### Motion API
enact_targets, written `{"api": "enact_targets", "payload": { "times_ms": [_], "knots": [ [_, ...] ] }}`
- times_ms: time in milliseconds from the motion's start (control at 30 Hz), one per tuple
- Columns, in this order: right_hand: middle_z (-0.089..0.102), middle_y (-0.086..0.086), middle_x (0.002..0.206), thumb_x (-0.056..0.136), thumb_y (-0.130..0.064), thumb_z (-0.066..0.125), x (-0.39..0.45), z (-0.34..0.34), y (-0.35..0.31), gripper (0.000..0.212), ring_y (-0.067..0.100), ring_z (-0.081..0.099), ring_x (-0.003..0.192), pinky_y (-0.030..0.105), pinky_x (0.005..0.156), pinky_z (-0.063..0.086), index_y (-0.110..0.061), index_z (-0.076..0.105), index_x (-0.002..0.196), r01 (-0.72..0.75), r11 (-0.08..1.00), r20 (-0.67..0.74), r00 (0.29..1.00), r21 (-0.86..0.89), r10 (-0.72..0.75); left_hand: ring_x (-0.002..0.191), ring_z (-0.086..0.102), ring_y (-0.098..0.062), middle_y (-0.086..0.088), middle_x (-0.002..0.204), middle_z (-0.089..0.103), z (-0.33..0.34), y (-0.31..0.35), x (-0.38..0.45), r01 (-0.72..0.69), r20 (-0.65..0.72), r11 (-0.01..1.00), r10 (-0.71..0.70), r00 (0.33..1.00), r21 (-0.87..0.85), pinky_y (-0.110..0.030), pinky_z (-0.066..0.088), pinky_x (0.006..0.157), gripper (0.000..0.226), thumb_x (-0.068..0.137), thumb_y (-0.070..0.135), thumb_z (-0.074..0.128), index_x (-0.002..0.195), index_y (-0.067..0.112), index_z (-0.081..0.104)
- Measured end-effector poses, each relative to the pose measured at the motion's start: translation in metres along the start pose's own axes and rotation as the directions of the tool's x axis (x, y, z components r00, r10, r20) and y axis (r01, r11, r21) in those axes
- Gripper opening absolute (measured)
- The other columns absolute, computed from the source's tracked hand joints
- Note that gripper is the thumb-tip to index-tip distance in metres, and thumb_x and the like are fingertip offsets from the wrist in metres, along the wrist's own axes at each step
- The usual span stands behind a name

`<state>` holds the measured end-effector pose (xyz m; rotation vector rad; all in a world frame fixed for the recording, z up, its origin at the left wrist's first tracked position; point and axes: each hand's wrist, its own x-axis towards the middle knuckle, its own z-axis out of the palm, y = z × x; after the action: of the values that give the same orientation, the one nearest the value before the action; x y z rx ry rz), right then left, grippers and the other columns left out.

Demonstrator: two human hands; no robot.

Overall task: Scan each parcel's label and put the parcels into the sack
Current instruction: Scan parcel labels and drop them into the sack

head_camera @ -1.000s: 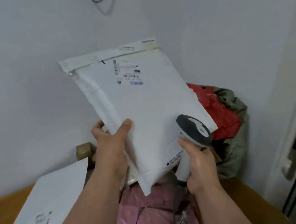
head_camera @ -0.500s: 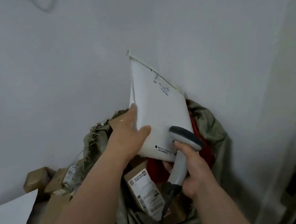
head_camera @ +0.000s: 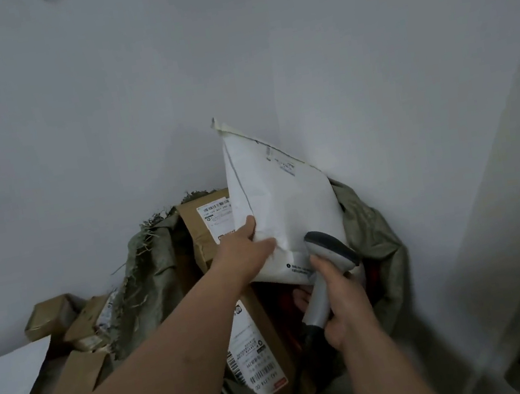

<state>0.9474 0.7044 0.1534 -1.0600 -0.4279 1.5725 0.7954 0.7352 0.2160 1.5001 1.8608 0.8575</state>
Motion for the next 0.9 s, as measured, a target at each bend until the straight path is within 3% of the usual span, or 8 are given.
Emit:
{"api": "enact_targets", "payload": {
  "times_ms": [200, 333, 433, 500, 600, 700, 833, 900],
  "knots": [
    [0.073, 0.005, 0.061, 0.088, -0.031, 0.075, -0.027, 0.003, -0.004, 0.021, 0.017, 0.071, 0.053, 0.027, 0.049, 0.055, -0.017, 0.066, 0.101, 0.200, 0.964, -0.024, 0.978, -0.175, -0.207, 0.125, 0.052, -0.016, 0.006, 0.152, 0.042, -0.016, -0.014, -0.030, -0.061, 0.000, 0.914, 0.067, 0.998, -0.401, -0.031, 0.049, 0.098, 0.085, 0.087, 0.049, 0.071, 0.154, 0.047, 0.020],
    [0.072, 0.003, 0.062, 0.088, -0.029, 0.075, -0.059, 0.010, -0.005, 0.020, 0.017, 0.070, 0.056, 0.027, 0.051, 0.055, -0.016, 0.067, 0.101, 0.288, 0.939, -0.010, 0.955, -0.190, -0.295, 0.120, 0.051, -0.016, 0.000, 0.143, 0.045, -0.032, -0.025, -0.054, -0.073, -0.024, 0.871, 0.070, 0.997, -0.486, -0.022, 0.045, 0.079, 0.090, 0.085, 0.039, 0.076, 0.155, 0.045, 0.019],
    [0.075, 0.004, 0.071, 0.087, -0.028, 0.077, -0.088, 0.020, 0.005, 0.023, 0.015, 0.072, 0.062, 0.027, 0.057, 0.057, -0.016, 0.069, 0.105, 0.332, 0.923, 0.019, 0.942, -0.195, -0.334, 0.125, 0.053, -0.020, 0.000, 0.142, 0.049, -0.047, -0.038, -0.077, -0.099, -0.063, 0.882, 0.078, 0.995, -0.462, -0.036, 0.047, 0.099, 0.084, 0.088, 0.039, 0.074, 0.155, 0.043, 0.023],
    [0.076, 0.005, 0.077, 0.085, -0.030, 0.078, -0.107, 0.029, 0.017, 0.025, 0.017, 0.074, 0.068, 0.029, 0.062, 0.057, -0.015, 0.071, 0.104, 0.351, 0.910, 0.070, 0.936, -0.219, -0.345, 0.120, 0.056, -0.017, 0.005, 0.132, 0.055, -0.058, -0.049, -0.093, -0.120, -0.117, 0.886, 0.076, 0.990, -0.448, -0.039, 0.047, 0.100, 0.074, 0.090, 0.038, 0.071, 0.152, 0.042, 0.031],
    [0.074, 0.003, 0.071, 0.085, -0.029, 0.079, -0.138, 0.048, 0.043, 0.021, 0.016, 0.072, 0.067, 0.029, 0.062, 0.057, -0.014, 0.073, 0.099, 0.332, 0.908, 0.170, 0.940, -0.257, -0.295, 0.103, 0.058, -0.007, 0.010, 0.117, 0.057, -0.079, -0.074, -0.120, -0.107, -0.184, 0.893, 0.028, 0.982, -0.437, -0.030, 0.049, 0.086, 0.069, 0.092, 0.039, 0.068, 0.152, 0.036, 0.033],
    [0.071, 0.002, 0.064, 0.087, -0.024, 0.078, -0.168, 0.071, 0.083, 0.020, 0.014, 0.069, 0.060, 0.028, 0.056, 0.056, -0.012, 0.070, 0.100, 0.258, 0.916, 0.237, 0.953, -0.308, -0.189, 0.111, 0.060, -0.018, 0.004, 0.123, 0.061, -0.106, -0.113, -0.152, -0.062, -0.198, 0.905, -0.025, 0.980, -0.421, -0.045, 0.050, 0.101, 0.064, 0.093, 0.043, 0.065, 0.150, 0.034, 0.038],
    [0.068, 0.005, 0.067, 0.087, -0.022, 0.077, -0.202, 0.096, 0.155, 0.022, 0.018, 0.067, 0.062, 0.027, 0.052, 0.053, -0.005, 0.070, 0.099, 0.202, 0.890, 0.277, 0.957, -0.409, -0.089, 0.103, 0.063, -0.015, 0.009, 0.111, 0.064, -0.150, -0.181, -0.201, 0.004, -0.236, 0.878, -0.133, 0.962, -0.478, -0.044, 0.051, 0.101, 0.054, 0.095, 0.039, 0.064, 0.145, 0.028, 0.047],
    [0.067, 0.004, 0.067, 0.086, -0.023, 0.078, -0.215, 0.104, 0.190, 0.023, 0.019, 0.067, 0.066, 0.029, 0.056, 0.053, -0.005, 0.070, 0.099, 0.190, 0.877, 0.284, 0.957, -0.441, -0.065, 0.107, 0.063, -0.020, 0.002, 0.120, 0.064, -0.168, -0.217, -0.223, 0.061, -0.259, 0.871, -0.211, 0.942, -0.487, -0.045, 0.049, 0.103, 0.051, 0.096, 0.037, 0.063, 0.143, 0.025, 0.049]
  ]
}}
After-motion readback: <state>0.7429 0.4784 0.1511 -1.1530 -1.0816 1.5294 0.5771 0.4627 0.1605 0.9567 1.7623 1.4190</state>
